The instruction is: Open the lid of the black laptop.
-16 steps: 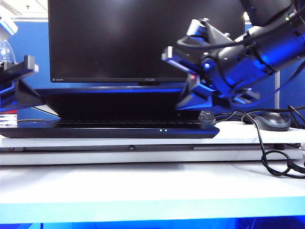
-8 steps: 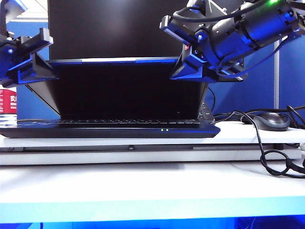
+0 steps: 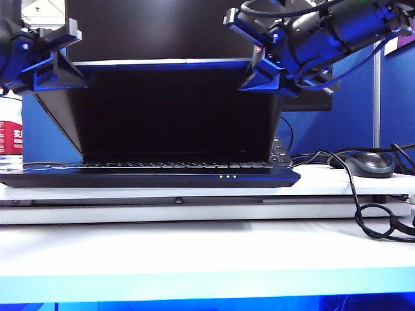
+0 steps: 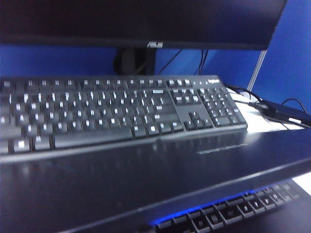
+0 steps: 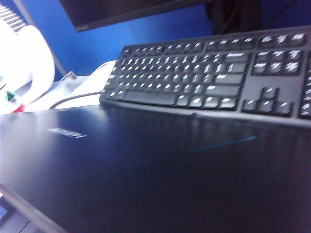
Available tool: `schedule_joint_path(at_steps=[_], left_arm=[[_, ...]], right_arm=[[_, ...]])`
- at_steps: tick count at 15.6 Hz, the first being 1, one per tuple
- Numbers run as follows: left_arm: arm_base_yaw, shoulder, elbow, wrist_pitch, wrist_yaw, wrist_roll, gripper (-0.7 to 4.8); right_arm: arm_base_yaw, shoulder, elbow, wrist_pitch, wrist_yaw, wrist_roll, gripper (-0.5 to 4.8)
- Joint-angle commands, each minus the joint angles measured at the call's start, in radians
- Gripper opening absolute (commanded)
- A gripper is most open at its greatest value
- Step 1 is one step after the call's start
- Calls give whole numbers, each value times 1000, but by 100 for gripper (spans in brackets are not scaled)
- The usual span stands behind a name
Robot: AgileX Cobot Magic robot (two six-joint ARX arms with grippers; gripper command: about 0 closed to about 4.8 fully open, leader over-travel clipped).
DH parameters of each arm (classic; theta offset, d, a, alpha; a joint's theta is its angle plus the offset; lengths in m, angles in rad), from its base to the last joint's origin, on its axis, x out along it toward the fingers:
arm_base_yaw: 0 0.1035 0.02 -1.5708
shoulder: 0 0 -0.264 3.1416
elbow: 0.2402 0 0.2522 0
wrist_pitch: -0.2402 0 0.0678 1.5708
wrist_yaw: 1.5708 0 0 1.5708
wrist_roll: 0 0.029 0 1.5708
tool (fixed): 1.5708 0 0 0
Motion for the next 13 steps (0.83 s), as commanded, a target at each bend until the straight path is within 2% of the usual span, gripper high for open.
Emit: schedule_joint_path(at_steps=[1,8,13], left_arm=[[1,-6,63,43,-3,34,-5],[1,-6,108,45,-22,36,-5],[1,-6,167,7,-17,51,-5]], right_arm=[[-15,-7,53,34,8,-29,-1],[-29,-5,181,-18,5,-82,-1],[-35,-5,195,-19,4,-84,-1]])
